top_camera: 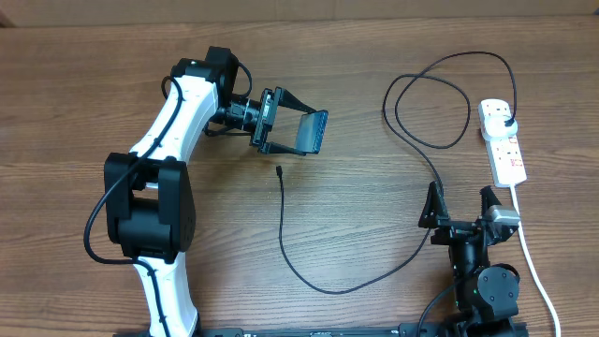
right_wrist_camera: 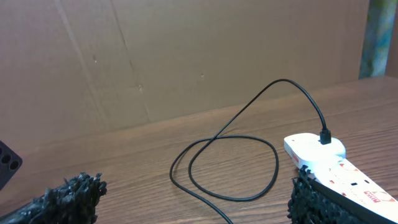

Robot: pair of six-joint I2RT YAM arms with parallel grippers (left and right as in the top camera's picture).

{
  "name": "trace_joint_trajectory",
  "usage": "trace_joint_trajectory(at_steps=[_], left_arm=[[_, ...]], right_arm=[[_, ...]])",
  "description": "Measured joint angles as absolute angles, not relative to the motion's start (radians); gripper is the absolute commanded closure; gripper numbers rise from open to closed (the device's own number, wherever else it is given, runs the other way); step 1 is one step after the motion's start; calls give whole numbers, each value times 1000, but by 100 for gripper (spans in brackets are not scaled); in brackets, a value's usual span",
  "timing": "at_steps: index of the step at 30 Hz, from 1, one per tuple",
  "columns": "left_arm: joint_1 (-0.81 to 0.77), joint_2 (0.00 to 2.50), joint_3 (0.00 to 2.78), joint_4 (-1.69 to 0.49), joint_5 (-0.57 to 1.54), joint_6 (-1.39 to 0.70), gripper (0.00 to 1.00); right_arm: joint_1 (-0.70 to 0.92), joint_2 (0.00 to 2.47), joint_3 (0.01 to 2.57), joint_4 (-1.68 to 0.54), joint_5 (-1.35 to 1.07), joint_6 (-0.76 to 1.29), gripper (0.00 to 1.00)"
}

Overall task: Plug charger to phone and switch on socket
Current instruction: 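Lift and tilt the phone upright with the left gripper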

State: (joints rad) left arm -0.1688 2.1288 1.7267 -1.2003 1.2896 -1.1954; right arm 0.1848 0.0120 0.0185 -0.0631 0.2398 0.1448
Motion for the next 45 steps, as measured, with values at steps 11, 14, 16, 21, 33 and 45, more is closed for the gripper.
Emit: trace_joint_trajectory(at_steps=[11, 14, 16, 21, 33, 45], left_arm=[[-161, 2129, 1727, -1200, 1350, -1223, 49], [-161, 2129, 1727, -1200, 1354, -1225, 48], [-161, 2129, 1727, -1200, 1354, -1225, 49], [-161, 2129, 1727, -1200, 1354, -1225, 48], [-161, 2129, 1727, -1200, 1354, -1225, 48], [-161, 2129, 1727, -1200, 1354, -1225, 48]], right_arm=[[185, 12, 19, -64, 240, 145, 0], [185, 12, 19, -64, 239, 145, 0], [185, 12, 19, -63, 239, 145, 0], [185, 12, 19, -63, 240, 145, 0], [185, 12, 19, -63, 239, 145, 0], [185, 12, 19, -63, 239, 145, 0]])
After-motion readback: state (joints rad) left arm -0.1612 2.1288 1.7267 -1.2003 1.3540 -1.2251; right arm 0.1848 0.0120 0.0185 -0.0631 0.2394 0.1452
